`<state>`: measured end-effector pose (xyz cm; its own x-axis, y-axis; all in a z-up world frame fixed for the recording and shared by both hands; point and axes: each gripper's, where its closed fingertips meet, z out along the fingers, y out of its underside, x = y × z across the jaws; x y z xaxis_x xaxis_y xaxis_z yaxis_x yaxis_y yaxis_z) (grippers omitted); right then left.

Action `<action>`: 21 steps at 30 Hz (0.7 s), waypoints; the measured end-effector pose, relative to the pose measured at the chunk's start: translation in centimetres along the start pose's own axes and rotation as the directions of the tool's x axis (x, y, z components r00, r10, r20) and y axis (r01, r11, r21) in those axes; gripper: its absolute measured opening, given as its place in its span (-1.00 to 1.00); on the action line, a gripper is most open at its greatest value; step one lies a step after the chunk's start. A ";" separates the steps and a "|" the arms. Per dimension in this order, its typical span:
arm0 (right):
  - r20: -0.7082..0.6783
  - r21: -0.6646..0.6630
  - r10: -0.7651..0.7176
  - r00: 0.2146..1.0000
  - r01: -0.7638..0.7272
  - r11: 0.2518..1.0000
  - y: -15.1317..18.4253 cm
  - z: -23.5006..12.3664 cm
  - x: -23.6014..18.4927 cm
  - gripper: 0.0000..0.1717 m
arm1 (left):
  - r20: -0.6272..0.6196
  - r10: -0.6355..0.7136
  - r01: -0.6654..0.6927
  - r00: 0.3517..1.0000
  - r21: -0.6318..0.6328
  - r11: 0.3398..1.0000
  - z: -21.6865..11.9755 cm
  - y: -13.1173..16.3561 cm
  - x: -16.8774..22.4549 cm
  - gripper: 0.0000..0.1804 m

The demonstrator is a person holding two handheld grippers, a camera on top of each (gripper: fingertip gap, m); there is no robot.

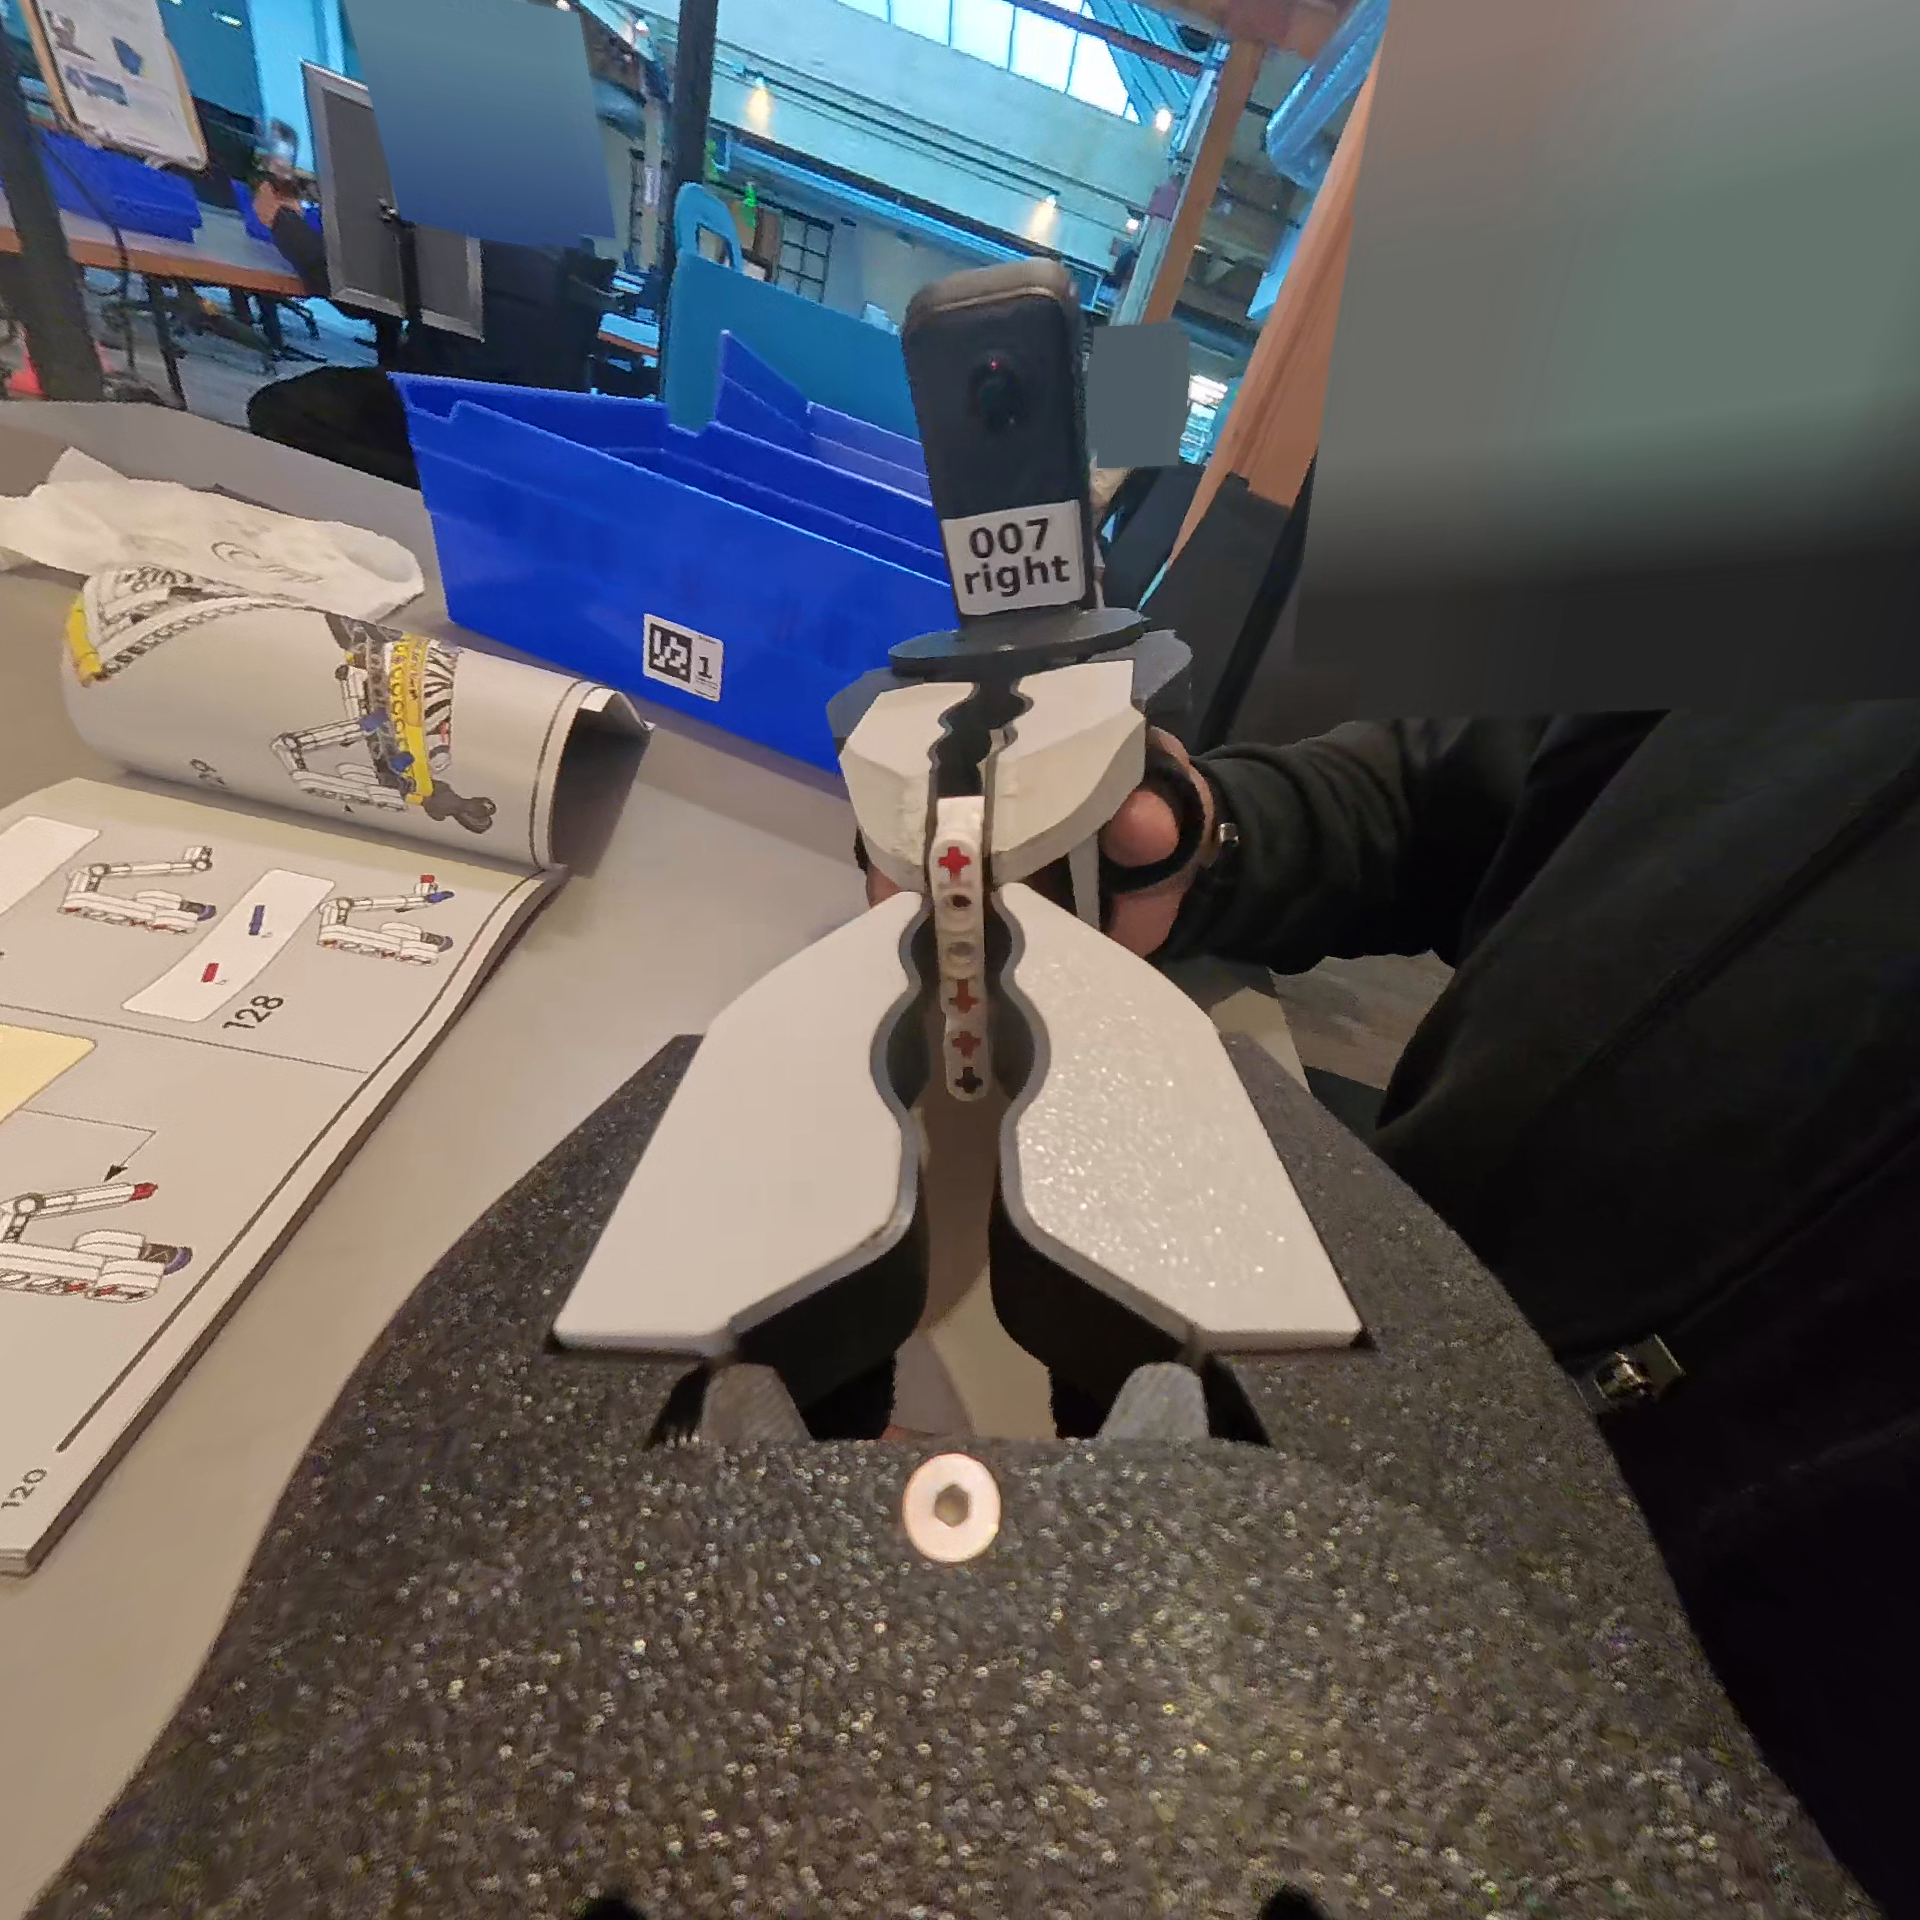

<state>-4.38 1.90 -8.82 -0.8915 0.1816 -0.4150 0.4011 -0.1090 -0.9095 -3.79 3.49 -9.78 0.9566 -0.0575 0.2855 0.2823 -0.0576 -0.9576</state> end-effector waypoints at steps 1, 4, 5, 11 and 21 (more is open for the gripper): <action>0.004 -0.002 0.000 1.000 0.000 1.000 0.1 0.0 -0.2 -0.91 | -0.008 0.006 -0.006 1.000 -0.001 1.000 0.0 0.0 0.2 -0.91; 0.005 0.005 0.002 1.000 -0.002 1.000 0.2 -0.2 -0.5 -0.92 | -0.027 0.012 -0.012 1.000 0.003 1.000 -0.1 0.0 0.6 -0.91; 0.008 0.011 0.008 1.000 -0.008 1.000 0.3 -0.3 -0.6 -0.92 | -0.032 0.016 -0.016 0.999 0.005 1.000 -0.1 0.0 0.7 -0.91; 0.008 -0.002 0.016 1.000 -0.016 1.000 0.7 -0.8 -0.9 -0.92 | -0.049 0.027 -0.026 0.998 0.009 1.000 -0.2 0.0 1.0 -0.91; -0.009 -0.012 -0.014 1.000 0.014 1.000 1.0 -1.0 -1.2 -0.92 | -0.079 0.019 -0.018 0.997 0.018 1.000 -0.2 -0.1 1.3 -0.91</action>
<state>-2.74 2.55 -9.24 -0.8949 0.1923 -0.4026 0.3913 -0.0952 -0.9153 -2.56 3.21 -9.29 0.9533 -0.1373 0.2692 0.2664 -0.0383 -0.9631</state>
